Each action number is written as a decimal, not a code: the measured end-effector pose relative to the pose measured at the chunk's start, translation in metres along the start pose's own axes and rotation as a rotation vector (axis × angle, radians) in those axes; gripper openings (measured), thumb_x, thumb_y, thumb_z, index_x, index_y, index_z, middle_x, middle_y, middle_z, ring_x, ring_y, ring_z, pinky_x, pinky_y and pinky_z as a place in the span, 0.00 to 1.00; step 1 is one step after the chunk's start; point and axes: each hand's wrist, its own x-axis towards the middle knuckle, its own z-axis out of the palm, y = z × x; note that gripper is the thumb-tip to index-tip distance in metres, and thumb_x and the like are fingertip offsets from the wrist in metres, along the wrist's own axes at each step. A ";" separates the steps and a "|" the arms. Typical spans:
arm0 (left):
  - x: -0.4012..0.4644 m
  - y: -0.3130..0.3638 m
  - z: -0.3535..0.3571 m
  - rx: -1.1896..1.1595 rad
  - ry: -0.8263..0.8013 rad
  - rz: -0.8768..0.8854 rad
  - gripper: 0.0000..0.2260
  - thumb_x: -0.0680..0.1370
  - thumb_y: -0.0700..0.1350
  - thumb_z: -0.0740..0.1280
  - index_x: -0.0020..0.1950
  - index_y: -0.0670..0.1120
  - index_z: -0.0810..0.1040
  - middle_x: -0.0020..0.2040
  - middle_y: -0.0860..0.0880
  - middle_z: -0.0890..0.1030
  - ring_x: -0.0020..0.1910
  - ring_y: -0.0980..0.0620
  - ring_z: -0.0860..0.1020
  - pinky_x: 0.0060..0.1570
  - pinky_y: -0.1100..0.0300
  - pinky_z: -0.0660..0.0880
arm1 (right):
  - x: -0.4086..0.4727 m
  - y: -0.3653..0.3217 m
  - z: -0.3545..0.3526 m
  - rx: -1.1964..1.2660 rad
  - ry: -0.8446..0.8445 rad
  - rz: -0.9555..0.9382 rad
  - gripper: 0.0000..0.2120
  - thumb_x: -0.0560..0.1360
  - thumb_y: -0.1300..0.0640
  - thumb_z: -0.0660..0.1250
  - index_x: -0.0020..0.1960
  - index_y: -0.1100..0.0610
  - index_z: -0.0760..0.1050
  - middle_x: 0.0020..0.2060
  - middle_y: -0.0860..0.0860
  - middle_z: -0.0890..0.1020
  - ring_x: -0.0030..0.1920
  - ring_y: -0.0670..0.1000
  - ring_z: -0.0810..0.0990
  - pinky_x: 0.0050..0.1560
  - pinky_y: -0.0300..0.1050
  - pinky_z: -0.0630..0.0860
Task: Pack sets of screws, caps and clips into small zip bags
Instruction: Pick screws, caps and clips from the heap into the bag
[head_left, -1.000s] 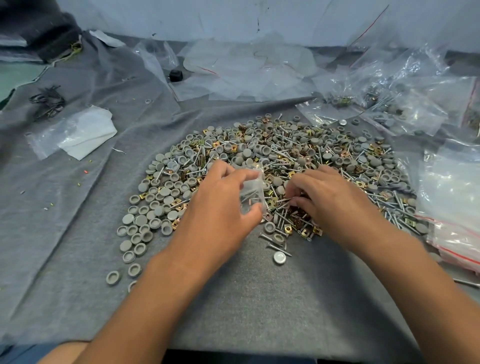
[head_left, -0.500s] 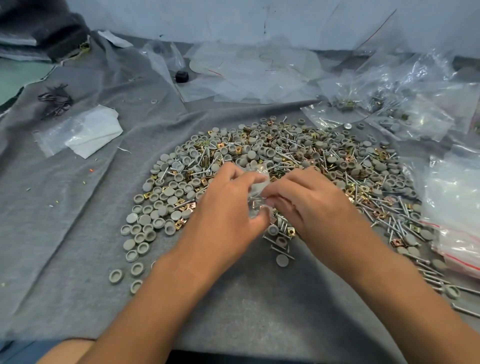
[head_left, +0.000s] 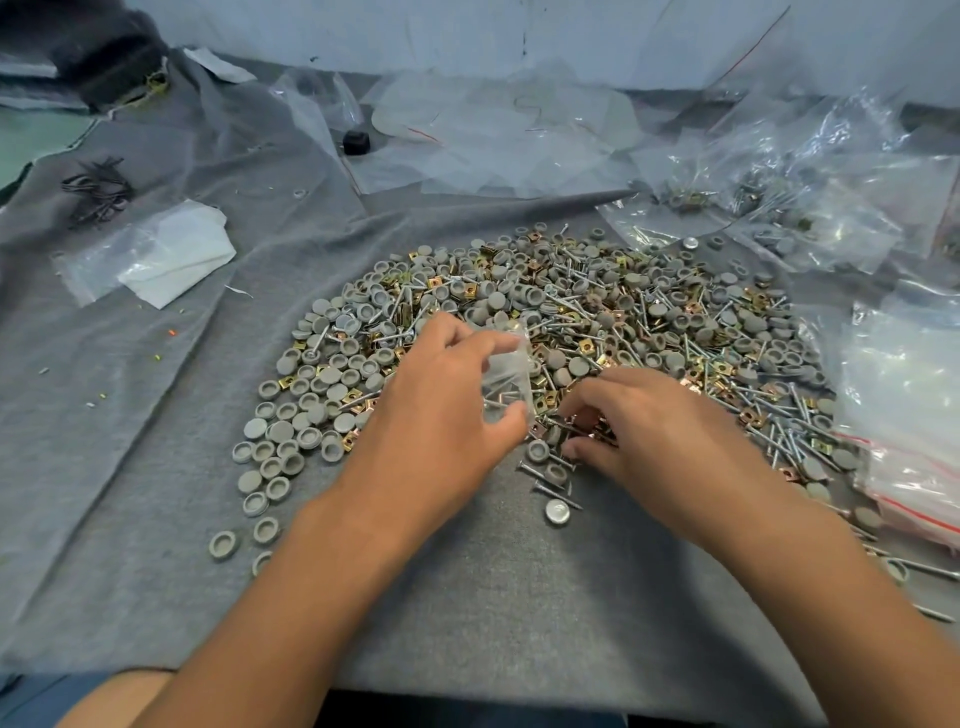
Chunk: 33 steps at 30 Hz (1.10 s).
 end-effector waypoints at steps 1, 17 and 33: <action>0.000 0.000 0.000 0.000 -0.001 -0.002 0.26 0.74 0.56 0.72 0.71 0.58 0.73 0.51 0.65 0.67 0.40 0.68 0.70 0.41 0.71 0.71 | 0.001 -0.003 0.002 -0.016 -0.010 0.004 0.14 0.76 0.39 0.68 0.59 0.41 0.75 0.47 0.38 0.72 0.53 0.45 0.75 0.44 0.42 0.72; -0.001 0.005 -0.004 -0.009 -0.018 -0.016 0.26 0.76 0.53 0.73 0.73 0.57 0.71 0.50 0.63 0.66 0.39 0.63 0.71 0.35 0.73 0.70 | 0.008 0.018 0.004 0.090 -0.046 0.057 0.09 0.79 0.38 0.58 0.46 0.42 0.67 0.43 0.39 0.71 0.43 0.42 0.69 0.39 0.43 0.67; -0.001 0.002 -0.007 -0.024 -0.013 -0.001 0.26 0.74 0.54 0.72 0.72 0.57 0.72 0.51 0.64 0.67 0.41 0.65 0.71 0.40 0.78 0.72 | 0.002 0.015 0.000 0.075 0.011 0.011 0.17 0.72 0.34 0.62 0.59 0.35 0.72 0.54 0.36 0.69 0.56 0.40 0.65 0.54 0.41 0.69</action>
